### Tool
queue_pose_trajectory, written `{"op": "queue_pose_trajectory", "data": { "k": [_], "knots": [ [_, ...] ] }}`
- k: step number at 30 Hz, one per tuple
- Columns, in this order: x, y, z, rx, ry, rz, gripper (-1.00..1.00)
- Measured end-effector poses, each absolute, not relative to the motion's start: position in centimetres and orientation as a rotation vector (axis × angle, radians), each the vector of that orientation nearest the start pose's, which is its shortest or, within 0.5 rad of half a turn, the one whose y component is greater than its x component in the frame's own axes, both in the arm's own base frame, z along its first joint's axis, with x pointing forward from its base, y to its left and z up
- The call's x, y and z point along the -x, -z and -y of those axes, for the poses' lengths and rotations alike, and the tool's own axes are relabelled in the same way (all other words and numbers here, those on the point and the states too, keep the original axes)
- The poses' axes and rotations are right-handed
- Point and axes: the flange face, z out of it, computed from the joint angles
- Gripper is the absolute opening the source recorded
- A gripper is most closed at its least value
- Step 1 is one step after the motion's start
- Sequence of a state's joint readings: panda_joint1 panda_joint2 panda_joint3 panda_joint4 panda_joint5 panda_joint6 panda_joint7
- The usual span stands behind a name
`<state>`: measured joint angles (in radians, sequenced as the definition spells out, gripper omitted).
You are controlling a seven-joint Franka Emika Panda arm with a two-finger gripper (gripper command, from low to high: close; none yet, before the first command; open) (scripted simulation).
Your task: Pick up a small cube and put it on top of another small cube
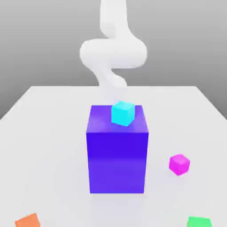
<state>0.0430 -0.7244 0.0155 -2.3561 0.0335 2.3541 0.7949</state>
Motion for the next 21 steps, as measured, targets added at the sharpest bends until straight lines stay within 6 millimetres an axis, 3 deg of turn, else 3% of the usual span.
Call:
{"op": "queue_pose_trajectory", "data": {
  "k": [4,9,12,15,19,21],
  "knots": [
    [-41.2,-56.2,-7.9,2.603,0.692,-0.892,0.0],
    [-41.2,-43.7,-14.8,2.745,0.447,-0.776,0.0],
    [-38.9,-36.2,-18.4,2.838,0.308,-0.7,0.0],
    [-35.4,-29.5,-21.0,2.932,0.185,-0.623,0.0],
    [-29.1,-21.6,-22.9,3.066,0.045,-0.491,0.0],
    [-27.6,-19.0,-22.9,3.099,0.014,-0.465,0.0]
  ]
}}
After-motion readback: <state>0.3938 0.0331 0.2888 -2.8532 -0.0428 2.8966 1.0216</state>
